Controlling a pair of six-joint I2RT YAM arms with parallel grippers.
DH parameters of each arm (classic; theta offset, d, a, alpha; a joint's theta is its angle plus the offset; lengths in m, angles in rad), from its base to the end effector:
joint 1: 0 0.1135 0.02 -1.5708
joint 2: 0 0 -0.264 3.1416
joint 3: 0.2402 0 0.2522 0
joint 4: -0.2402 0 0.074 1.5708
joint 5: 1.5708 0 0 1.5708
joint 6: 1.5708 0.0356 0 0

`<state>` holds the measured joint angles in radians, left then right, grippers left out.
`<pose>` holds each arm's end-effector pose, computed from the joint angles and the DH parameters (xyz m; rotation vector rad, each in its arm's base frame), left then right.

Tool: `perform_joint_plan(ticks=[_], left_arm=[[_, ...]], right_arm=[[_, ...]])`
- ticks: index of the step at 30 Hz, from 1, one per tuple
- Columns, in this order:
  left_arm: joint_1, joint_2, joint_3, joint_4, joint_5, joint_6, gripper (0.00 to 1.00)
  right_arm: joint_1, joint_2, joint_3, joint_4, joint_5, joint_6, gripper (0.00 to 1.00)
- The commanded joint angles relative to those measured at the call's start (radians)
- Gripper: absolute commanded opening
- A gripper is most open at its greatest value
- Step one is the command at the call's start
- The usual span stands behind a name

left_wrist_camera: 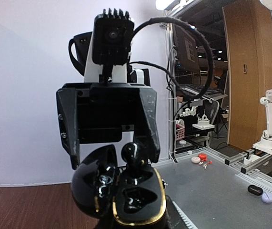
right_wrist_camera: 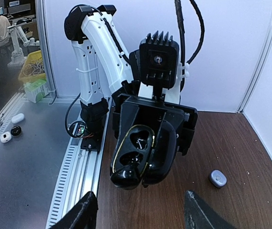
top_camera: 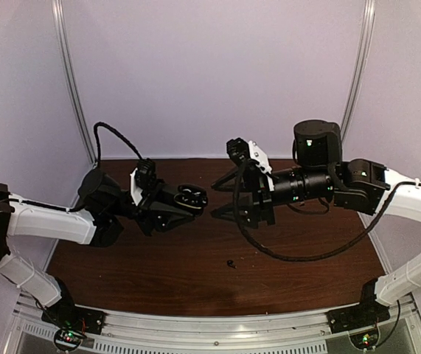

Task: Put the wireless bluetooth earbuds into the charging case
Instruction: Adjust the right earbud in the right side groove of the charging case.

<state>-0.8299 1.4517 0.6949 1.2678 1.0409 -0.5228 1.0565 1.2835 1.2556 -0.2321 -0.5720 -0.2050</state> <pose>0.1718 -0.2334 0.2961 1.2273 0.9190 -1.6609 0.1269 0.2639 0.3931 -1.4589 1.2737 1.1057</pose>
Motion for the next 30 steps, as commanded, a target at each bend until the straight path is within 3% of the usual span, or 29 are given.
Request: perform_joint_plan(ticks=[1, 30], left_arm=[[0.008, 0.017, 0.030, 0.086, 0.048, -0.043, 0.00], [0.005, 0.041, 0.041, 0.096, 0.072, -0.057, 0.00]], right_arm=[[-0.008, 0.003, 0.012, -0.004, 0.005, -0.006, 0.61], [-0.019, 0.040, 0.049, 0.016, -0.020, 0.009, 0.60]])
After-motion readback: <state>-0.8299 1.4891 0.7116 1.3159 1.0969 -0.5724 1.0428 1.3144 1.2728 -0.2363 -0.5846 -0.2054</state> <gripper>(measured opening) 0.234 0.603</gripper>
